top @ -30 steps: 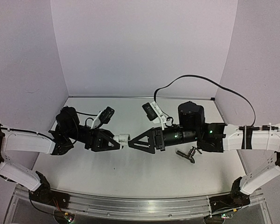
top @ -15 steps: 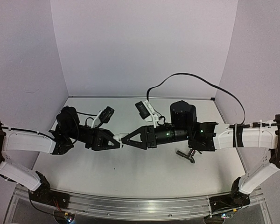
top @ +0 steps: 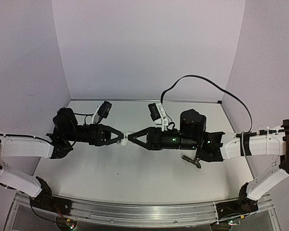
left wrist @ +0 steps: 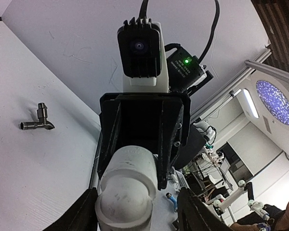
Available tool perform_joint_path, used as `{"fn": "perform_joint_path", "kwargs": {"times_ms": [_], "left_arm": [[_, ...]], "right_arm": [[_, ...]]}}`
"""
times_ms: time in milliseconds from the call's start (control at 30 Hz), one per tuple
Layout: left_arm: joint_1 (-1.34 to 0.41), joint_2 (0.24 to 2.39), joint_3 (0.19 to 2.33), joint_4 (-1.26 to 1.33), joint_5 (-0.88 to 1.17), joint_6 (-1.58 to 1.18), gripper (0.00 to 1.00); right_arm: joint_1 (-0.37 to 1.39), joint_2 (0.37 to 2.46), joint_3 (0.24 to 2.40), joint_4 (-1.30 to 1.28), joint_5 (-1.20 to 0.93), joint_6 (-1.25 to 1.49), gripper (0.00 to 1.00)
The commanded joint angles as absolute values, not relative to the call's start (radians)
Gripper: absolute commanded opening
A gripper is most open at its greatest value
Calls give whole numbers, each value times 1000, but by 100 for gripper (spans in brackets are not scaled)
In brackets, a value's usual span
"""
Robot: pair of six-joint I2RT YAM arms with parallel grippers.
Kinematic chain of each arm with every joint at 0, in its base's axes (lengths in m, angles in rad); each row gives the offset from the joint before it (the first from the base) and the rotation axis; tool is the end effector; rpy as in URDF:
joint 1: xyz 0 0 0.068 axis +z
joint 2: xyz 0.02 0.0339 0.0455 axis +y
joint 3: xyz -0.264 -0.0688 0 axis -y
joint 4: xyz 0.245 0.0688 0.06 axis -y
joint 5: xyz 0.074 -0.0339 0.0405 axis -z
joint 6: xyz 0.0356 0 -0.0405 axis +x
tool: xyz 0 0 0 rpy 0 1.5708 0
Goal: Install the water faucets
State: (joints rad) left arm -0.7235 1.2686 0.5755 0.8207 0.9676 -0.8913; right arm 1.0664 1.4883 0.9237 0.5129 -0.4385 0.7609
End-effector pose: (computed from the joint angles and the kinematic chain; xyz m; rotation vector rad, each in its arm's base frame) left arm 0.1767 -0.1952 0.2671 0.8193 1.6771 -1.8980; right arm 0.1527 0.3080 0.2907 -0.6837 1.8094 1.6803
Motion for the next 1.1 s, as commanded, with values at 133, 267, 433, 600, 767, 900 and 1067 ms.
{"fn": "perform_joint_path", "kwargs": {"times_ms": [133, 267, 433, 600, 767, 900, 1067], "left_arm": [[-720, 1227, 591, 869, 937, -920, 52], [-722, 1221, 596, 868, 947, -919, 50], [-721, 1221, 602, 870, 948, -926, 45], [-721, 1208, 592, 871, 942, -920, 24], [-720, 1182, 579, 872, 912, -894, 0], [-718, 1175, 551, 871, 906, -886, 0], [-708, 1208, 547, 872, 943, -885, 0]], "right_arm": [[1069, 1495, 910, 707, -349, 832, 0], [1071, 1527, 934, 714, -371, 837, 0], [1074, 1548, 943, 725, -387, 838, 0], [1074, 1547, 944, 727, -388, 833, 0], [1074, 1534, 945, 641, -365, 800, 29], [1072, 1392, 923, 354, -196, 691, 91], [1057, 1169, 864, 40, 27, 595, 98]]}}
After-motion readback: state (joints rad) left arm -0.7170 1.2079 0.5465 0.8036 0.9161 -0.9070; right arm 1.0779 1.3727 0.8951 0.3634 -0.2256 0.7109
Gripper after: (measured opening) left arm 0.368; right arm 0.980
